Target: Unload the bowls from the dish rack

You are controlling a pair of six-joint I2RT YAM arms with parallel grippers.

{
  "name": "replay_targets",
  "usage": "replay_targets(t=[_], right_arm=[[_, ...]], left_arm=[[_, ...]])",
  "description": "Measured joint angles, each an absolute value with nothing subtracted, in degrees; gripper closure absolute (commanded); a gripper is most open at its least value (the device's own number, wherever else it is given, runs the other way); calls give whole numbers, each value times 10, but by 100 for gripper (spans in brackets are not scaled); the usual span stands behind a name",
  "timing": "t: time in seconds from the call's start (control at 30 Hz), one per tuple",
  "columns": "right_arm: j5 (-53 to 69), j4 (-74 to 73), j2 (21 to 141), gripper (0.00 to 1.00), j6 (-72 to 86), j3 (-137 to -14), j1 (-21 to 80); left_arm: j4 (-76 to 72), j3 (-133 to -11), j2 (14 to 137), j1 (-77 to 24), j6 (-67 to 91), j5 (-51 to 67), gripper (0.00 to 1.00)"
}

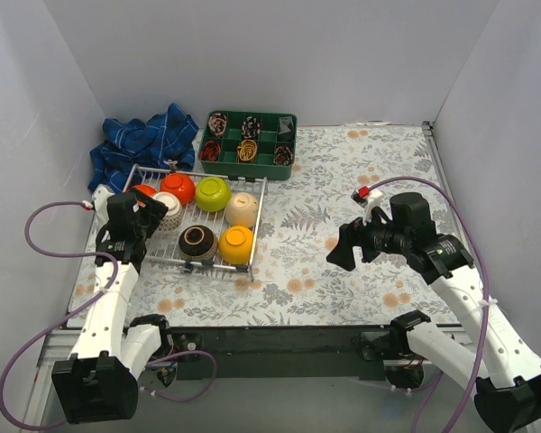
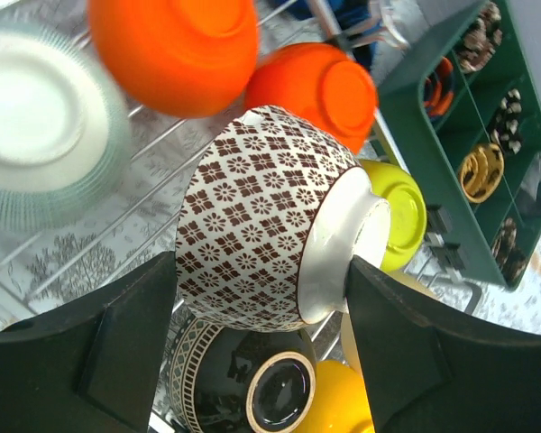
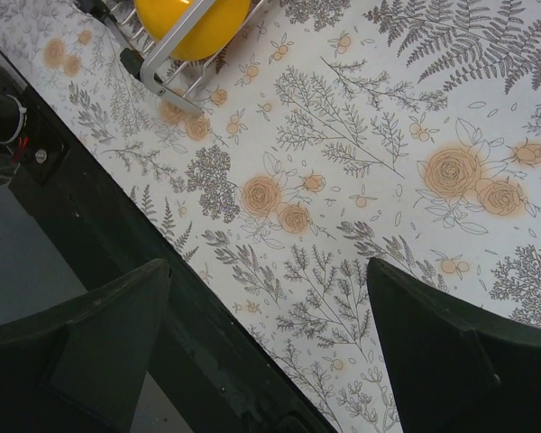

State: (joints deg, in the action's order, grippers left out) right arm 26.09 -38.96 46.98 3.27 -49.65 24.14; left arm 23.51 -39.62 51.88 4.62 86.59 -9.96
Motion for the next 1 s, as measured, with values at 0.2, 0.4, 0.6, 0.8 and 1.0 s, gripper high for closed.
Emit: replay_targets(t=[0.2, 0.4, 0.6, 0.8, 1.0], right_arm=[[254, -391, 485, 1, 41, -517, 242], [262, -389, 503, 1, 39, -547, 242], [306, -394, 550, 1, 35, -593, 242], [375, -403, 624, 1, 10, -675, 242], [415, -411, 706, 2, -21, -779, 242]], left_arm=[[215, -442, 516, 7, 744, -94, 100], [171, -498, 529, -67, 591, -16, 100], [148, -551, 583, -169, 460, 52, 100], [125, -565, 623, -306, 336, 72, 100], [91, -565, 648, -411, 241, 74, 100]])
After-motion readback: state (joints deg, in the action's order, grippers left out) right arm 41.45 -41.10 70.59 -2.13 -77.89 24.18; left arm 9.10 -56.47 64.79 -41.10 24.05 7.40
